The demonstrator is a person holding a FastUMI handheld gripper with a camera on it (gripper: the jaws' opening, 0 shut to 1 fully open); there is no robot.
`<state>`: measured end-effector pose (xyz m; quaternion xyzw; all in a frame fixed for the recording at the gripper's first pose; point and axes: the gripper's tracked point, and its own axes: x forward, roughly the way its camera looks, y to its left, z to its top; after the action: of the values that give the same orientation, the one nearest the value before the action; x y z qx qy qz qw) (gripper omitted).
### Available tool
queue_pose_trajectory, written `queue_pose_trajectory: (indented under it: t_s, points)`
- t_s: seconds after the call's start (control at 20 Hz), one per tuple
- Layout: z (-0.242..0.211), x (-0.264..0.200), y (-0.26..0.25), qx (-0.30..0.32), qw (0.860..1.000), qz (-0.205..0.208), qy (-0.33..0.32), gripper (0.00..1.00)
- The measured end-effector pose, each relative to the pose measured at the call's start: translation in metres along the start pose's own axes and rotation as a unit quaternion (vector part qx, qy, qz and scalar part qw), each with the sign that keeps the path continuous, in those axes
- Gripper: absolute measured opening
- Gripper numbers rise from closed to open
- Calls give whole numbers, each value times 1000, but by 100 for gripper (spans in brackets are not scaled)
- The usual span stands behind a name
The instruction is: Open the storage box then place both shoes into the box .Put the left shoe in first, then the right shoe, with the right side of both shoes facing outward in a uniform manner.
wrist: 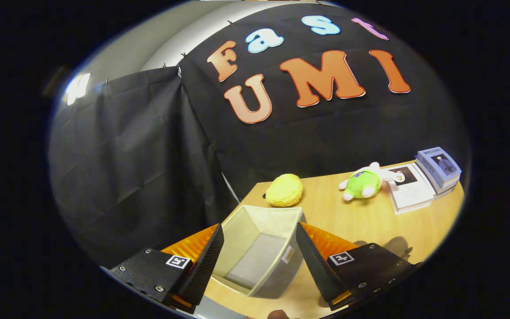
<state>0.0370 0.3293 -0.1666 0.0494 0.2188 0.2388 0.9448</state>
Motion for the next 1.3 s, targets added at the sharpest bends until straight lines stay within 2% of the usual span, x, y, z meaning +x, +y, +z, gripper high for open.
queue_pose_trajectory:
  t_s: [0.35, 0.6, 0.9, 1.1, 1.3]
  points:
    - [-36, -27, -84, -47, 991, -124, -25, 98]
    - [-63, -31, -122, -68, 979, -192, -29, 98]
    - [-100, -27, -147, -66, 969, -237, -9, 98]
    - [-133, -20, -154, -38, 970, -241, 18, 89]
    - [-150, -16, -163, -40, 964, -259, 37, 77]
